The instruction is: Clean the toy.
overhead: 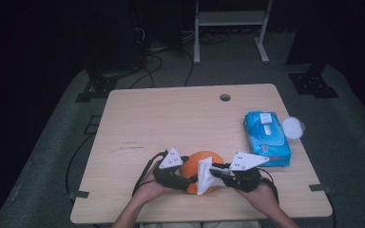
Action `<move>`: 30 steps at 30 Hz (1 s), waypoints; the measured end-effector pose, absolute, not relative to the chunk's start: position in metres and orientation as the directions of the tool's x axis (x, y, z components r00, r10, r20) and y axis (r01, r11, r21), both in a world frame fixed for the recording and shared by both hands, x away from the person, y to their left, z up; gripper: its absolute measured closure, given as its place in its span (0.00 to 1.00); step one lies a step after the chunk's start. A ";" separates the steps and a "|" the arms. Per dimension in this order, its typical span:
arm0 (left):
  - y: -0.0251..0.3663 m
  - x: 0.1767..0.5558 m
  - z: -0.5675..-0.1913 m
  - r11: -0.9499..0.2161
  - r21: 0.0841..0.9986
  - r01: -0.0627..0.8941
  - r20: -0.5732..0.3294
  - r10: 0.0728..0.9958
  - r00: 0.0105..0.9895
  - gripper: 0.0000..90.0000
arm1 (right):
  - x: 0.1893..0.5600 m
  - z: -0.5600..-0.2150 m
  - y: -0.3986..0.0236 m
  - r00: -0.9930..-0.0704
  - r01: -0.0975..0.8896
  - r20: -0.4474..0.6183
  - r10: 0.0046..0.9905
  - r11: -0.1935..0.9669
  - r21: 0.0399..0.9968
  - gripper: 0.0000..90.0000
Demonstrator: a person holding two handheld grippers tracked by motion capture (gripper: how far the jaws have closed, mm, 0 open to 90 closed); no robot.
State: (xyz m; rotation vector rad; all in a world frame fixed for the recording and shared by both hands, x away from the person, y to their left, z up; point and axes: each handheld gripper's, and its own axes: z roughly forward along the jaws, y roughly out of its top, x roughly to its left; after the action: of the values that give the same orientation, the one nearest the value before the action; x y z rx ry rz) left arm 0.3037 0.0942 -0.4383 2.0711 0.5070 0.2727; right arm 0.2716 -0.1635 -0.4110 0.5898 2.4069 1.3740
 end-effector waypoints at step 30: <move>0.101 0.302 -0.436 -0.520 0.821 0.238 -0.002 0.414 0.910 0.27 | 0.272 -0.426 -0.170 -0.799 0.175 -0.162 0.579 0.481 0.859 0.94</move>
State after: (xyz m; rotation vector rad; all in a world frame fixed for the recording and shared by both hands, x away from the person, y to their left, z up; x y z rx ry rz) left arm 0.3019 0.1009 -0.4361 2.1394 0.4650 0.2404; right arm 0.2715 -0.1701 -0.4258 0.6266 2.2980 1.2600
